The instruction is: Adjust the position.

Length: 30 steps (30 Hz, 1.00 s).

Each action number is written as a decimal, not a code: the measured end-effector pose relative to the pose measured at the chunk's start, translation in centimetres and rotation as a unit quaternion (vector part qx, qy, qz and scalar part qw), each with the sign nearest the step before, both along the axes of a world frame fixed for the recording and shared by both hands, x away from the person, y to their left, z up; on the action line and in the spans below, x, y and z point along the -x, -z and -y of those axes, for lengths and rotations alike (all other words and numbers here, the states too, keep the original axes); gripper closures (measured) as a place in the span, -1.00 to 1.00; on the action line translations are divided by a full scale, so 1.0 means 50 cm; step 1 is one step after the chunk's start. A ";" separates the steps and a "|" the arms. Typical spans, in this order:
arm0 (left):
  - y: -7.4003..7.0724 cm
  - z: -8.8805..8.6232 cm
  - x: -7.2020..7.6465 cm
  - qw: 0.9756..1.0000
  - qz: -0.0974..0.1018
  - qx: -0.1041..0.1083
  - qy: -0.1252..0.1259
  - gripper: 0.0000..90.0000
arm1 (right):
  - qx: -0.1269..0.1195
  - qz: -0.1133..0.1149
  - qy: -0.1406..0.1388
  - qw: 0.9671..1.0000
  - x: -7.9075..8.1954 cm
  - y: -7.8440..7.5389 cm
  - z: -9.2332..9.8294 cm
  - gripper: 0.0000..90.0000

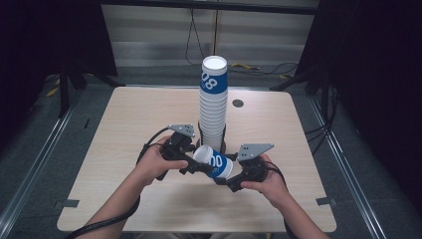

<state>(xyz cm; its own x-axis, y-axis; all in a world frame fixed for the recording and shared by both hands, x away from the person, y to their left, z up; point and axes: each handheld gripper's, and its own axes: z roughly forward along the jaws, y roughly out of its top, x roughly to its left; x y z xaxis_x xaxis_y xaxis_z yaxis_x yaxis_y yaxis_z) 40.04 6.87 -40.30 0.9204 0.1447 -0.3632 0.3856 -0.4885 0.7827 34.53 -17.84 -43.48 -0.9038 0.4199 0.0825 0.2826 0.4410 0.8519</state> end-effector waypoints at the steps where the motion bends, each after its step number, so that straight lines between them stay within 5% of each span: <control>1: 0.001 -0.001 0.000 1.000 0.002 0.000 0.001 -0.42 | 0.002 0.001 0.001 1.000 0.000 -0.001 0.000 -0.62; 14: -0.010 -0.007 0.008 0.997 0.062 -0.050 0.015 -0.51 | 0.034 -0.001 -0.009 0.999 0.000 -0.005 -0.002 -0.55; 23: -0.013 -0.003 0.016 0.990 0.094 -0.101 0.036 -0.51 | 0.073 -0.003 -0.013 0.997 -0.002 -0.007 0.003 -0.55; 26: -0.015 0.005 0.020 0.983 0.117 -0.130 0.052 -0.55 | 0.083 -0.003 -0.017 0.996 -0.002 -0.007 0.001 -0.55; 30: -0.017 0.014 0.025 0.979 0.126 -0.146 0.060 -0.55 | 0.097 -0.002 -0.022 0.995 -0.003 -0.008 0.001 -0.55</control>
<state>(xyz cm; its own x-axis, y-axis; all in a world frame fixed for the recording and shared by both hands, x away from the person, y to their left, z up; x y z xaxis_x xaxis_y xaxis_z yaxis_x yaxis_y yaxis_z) 38.78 6.15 -39.48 0.9923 0.0929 -0.0821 0.1239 -0.7353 0.6663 34.66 -17.90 -43.09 -0.9217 0.3879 0.0076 0.2627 0.6096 0.7479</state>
